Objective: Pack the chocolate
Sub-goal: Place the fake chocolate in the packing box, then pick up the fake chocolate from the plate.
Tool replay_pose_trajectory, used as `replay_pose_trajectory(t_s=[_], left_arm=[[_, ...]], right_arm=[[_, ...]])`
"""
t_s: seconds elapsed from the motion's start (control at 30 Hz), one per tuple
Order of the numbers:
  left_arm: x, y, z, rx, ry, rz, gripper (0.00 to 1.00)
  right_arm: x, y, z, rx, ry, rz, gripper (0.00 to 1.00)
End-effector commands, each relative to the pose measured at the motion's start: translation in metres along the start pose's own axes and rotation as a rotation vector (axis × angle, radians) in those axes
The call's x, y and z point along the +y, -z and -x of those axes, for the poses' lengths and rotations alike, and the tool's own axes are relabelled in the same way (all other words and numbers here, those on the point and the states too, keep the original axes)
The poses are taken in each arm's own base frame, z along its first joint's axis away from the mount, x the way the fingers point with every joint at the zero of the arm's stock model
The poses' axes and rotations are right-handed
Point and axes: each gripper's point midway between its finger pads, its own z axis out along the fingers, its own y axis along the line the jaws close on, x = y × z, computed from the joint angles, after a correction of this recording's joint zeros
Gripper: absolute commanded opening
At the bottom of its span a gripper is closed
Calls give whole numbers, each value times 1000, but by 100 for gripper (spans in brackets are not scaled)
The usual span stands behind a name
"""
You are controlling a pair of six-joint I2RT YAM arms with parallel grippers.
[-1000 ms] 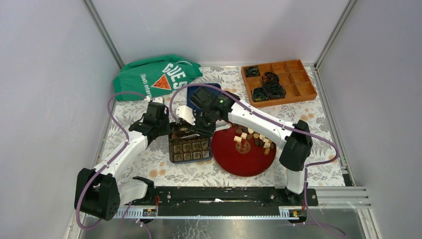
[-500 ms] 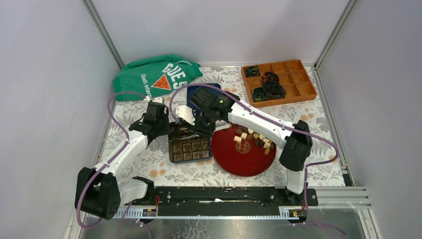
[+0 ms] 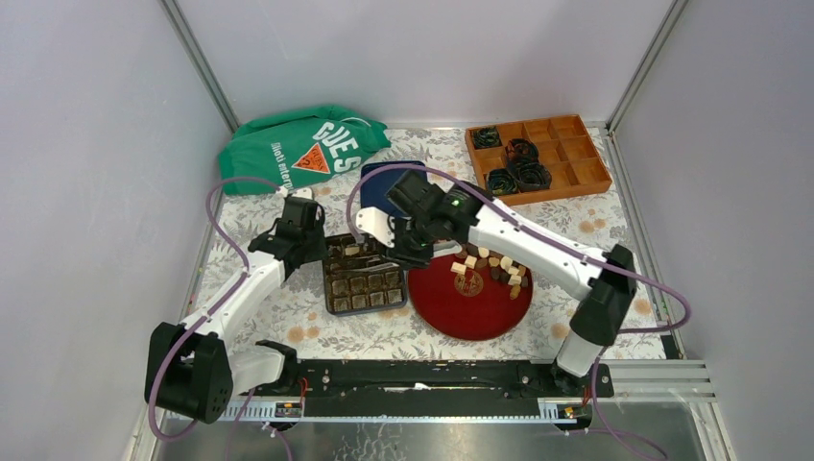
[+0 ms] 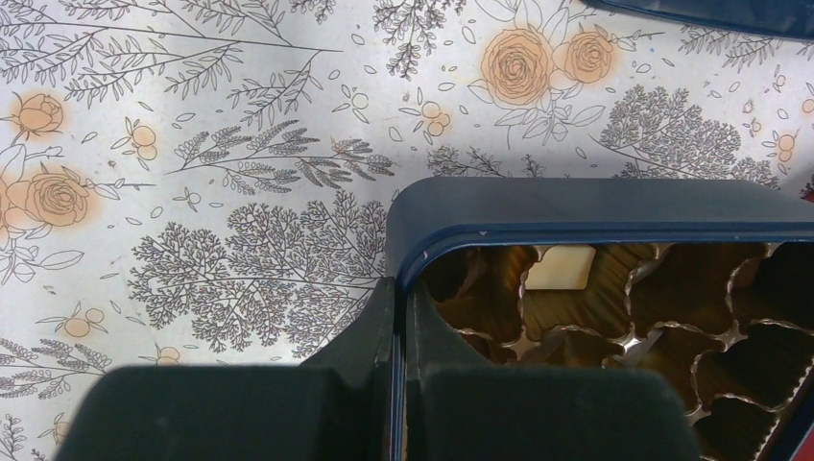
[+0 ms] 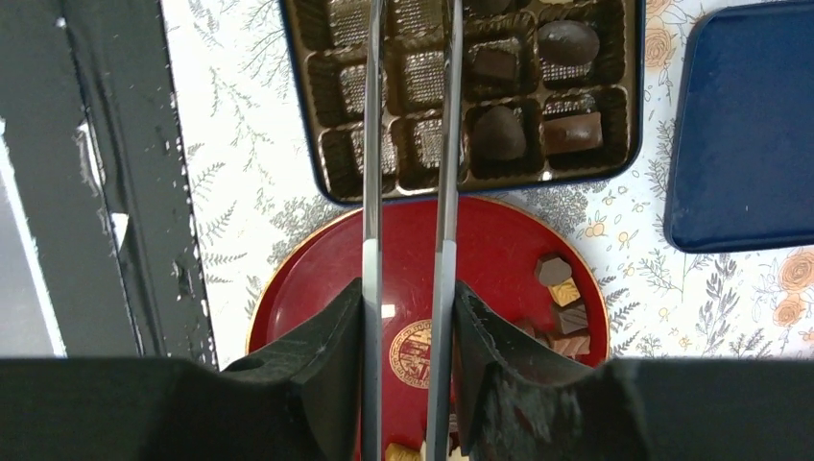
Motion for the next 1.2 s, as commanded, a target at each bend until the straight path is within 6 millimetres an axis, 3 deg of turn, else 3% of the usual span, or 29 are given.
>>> replay_pose_trajectory(t_s=[0.0,0.13,0.27,0.5,0.8,1.17], left_arm=[[-6,4,32,-84,33,-12,0],[3,0,32,-72,21,21,0],[8,-5,29,-45,8,41,0],[9,-13,24,-1,-11,52,0],[11,-24,11,64,-32,59,0],[12,-27,5,93,-37,59,4]], right_arm=[[12,37,6,-115,45,29,39],[12,60,-8,-186,-11,59,39],[-3,88,-34,-273,-118,17,39],[-14,117,-99,-360,-300,-116,39],[-12,127,-163,-339,-434,-288,39],[-11,122,-184,-265,-469,-281,39]])
